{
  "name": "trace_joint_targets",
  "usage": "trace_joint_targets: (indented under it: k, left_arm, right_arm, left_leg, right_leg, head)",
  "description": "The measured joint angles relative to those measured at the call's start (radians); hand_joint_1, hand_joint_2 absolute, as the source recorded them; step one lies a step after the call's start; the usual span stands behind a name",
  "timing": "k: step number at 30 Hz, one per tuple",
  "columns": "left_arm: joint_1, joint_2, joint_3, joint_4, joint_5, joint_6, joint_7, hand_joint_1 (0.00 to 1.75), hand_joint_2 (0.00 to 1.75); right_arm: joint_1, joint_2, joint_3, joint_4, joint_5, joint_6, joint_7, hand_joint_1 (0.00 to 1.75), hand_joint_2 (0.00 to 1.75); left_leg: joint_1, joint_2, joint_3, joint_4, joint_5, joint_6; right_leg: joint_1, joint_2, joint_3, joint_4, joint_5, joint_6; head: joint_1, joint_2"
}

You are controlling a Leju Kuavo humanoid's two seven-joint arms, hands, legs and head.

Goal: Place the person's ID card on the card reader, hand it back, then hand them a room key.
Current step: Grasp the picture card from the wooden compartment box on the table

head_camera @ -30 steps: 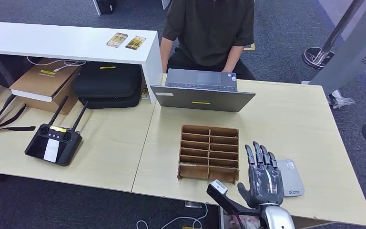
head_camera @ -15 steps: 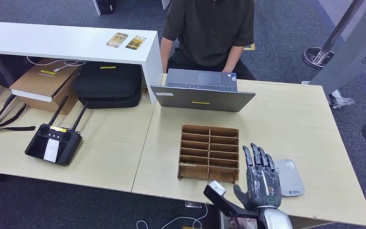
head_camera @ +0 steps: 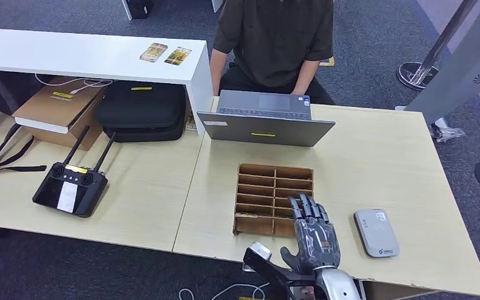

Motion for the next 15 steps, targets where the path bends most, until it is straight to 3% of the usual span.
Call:
trace_joint_targets:
  k: [15]
  left_arm:
    - [0.000, -0.003, -0.010, 0.000, -0.004, -0.005, 0.000, 0.00, 0.00]
  right_arm:
    - [-0.097, 0.030, 0.022, 0.114, -0.033, -0.006, -0.037, 0.00, 1.75]
  left_leg:
    - [0.000, 0.000, 0.000, 0.000, 0.000, 0.000]
  right_leg:
    - [0.000, 0.000, 0.000, 0.000, 0.000, 0.000]
  head:
    - [0.000, 0.000]
